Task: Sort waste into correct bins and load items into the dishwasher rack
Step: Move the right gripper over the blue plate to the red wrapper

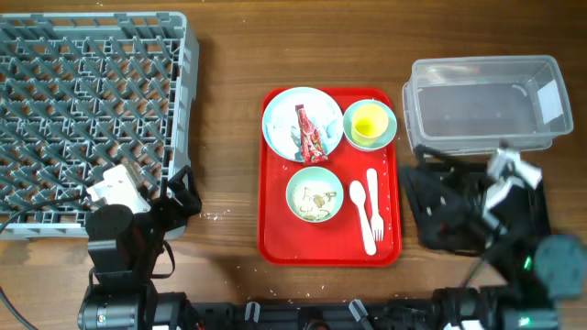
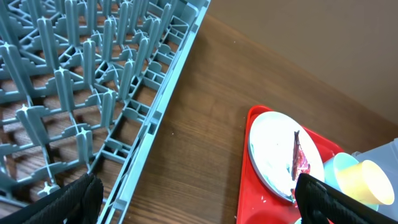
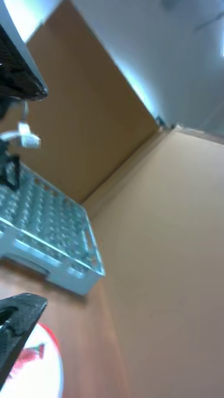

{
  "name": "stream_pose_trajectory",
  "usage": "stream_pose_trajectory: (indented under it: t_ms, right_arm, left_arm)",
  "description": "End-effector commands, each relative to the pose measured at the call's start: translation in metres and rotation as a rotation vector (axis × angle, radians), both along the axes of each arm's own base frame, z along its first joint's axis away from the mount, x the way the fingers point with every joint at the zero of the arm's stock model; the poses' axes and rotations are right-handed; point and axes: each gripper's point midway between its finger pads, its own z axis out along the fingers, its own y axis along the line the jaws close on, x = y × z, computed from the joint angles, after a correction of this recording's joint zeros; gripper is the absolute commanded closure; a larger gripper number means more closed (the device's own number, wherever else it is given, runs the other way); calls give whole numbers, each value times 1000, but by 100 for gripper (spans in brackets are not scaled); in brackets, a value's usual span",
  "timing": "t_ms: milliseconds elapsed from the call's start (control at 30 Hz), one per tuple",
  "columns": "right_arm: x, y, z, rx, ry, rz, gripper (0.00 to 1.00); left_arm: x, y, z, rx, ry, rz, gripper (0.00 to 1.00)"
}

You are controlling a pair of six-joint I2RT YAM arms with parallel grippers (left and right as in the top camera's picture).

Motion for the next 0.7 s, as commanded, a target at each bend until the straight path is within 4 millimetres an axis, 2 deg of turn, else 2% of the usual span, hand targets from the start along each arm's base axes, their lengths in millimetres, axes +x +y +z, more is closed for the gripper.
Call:
stream_pose_trajectory:
  t_ms: [0, 133, 233, 300, 400, 533, 600, 667]
  right_arm:
    - [19, 6, 25, -200, -64, 22, 0]
    - [48, 6, 23, -340, 56, 31, 0]
    - [72, 16, -4, -509, 220, 21, 0]
    - [80, 33, -23, -622, 295, 21, 0]
    - [90, 78, -57, -820, 343, 26, 0]
    - [86, 127, -83, -815, 383, 151, 0]
    - [90, 145, -91, -767, 409, 204, 0]
    - [100, 151, -103, -777, 422, 202, 0]
  left_arm:
    - [1, 3, 8, 26, -19, 2, 0]
    - [1, 3, 8, 25, -19, 2, 0]
    - [1, 3, 8, 25, -19, 2, 0]
    - [1, 3, 8, 25, -19, 2, 0]
    - [1, 3, 8, 25, -19, 2, 0]
    - [1, 3, 8, 26, -19, 2, 0]
    - [1, 3, 8, 25, -19, 2, 0]
    - [1, 3, 8, 25, -19, 2, 0]
